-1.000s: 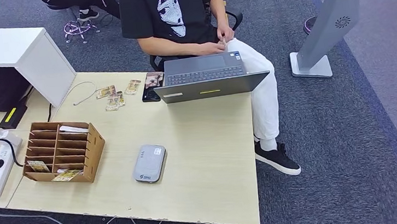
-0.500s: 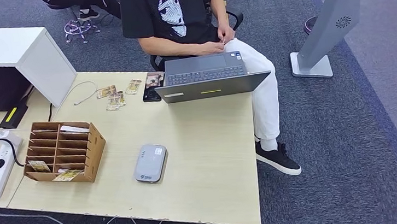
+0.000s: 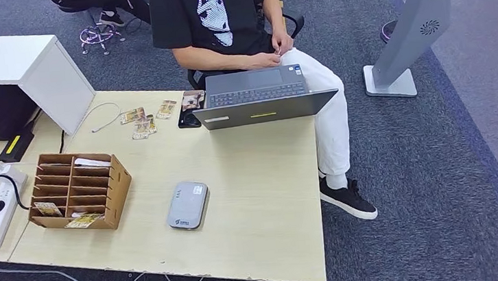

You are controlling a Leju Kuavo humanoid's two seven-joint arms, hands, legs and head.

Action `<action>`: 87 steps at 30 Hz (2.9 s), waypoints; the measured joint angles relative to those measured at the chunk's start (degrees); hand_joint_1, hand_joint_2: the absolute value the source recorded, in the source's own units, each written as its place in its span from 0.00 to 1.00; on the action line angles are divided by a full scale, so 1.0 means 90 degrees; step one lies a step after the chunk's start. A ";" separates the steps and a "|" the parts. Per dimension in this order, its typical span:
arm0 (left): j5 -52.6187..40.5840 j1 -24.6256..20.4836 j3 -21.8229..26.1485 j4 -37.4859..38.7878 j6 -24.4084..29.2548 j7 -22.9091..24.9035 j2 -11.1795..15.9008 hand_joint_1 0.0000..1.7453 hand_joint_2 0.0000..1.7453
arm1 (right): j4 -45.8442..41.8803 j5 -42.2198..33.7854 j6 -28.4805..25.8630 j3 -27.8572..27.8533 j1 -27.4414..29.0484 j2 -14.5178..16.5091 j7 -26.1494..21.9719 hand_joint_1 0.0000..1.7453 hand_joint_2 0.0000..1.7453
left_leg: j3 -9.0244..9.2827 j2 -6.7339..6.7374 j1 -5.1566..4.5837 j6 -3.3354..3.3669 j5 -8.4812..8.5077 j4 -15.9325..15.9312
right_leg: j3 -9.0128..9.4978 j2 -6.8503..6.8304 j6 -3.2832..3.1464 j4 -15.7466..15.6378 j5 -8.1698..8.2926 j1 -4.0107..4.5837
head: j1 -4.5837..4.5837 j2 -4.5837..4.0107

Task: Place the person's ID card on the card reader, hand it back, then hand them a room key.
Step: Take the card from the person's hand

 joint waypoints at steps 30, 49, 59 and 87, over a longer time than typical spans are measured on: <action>-0.7307 -0.0125 0.2837 -0.0558 0.0314 -0.1719 -0.0202 0.00 1.00 | 0.0016 -0.0350 -0.0071 -0.0201 0.0046 -0.0001 -0.0223 0.00 1.00 | 0.0004 0.0012 -0.0019 0.0006 0.0002 0.0001 | -0.0002 0.0014 0.0000 0.0000 0.0002 -0.0018 | -0.0008 0.0001; -1.0263 0.0228 0.9617 -0.1617 0.0325 -0.1720 -0.1120 0.00 1.00 | 0.0019 -0.0420 -0.0034 -0.0237 0.0057 -0.0001 -0.0206 0.00 1.00 | 0.0002 0.0022 -0.0017 0.0018 -0.0005 0.0001 | -0.0002 0.0019 0.0010 -0.0001 0.0005 -0.0015 | -0.0002 0.0001; -1.0386 0.0230 0.9887 -0.1704 0.0325 -0.1720 -0.1183 0.00 1.00 | 0.0019 -0.0423 -0.0024 -0.0237 0.0057 -0.0001 -0.0192 0.00 1.00 | 0.0002 0.0022 -0.0017 0.0018 -0.0005 0.0001 | -0.0002 0.0019 0.0010 -0.0001 0.0005 -0.0015 | -0.0002 0.0001; -1.0470 0.0734 0.9935 -0.4385 0.0324 -0.1727 -0.1385 0.00 1.00 | 0.0050 -0.0532 -0.0033 -0.0238 0.0061 -0.0001 -0.0172 0.00 1.00 | 0.0002 0.0022 -0.0015 0.0018 -0.0005 0.0001 | -0.0001 0.0019 0.0010 -0.0001 0.0005 -0.0013 | -0.0002 0.0001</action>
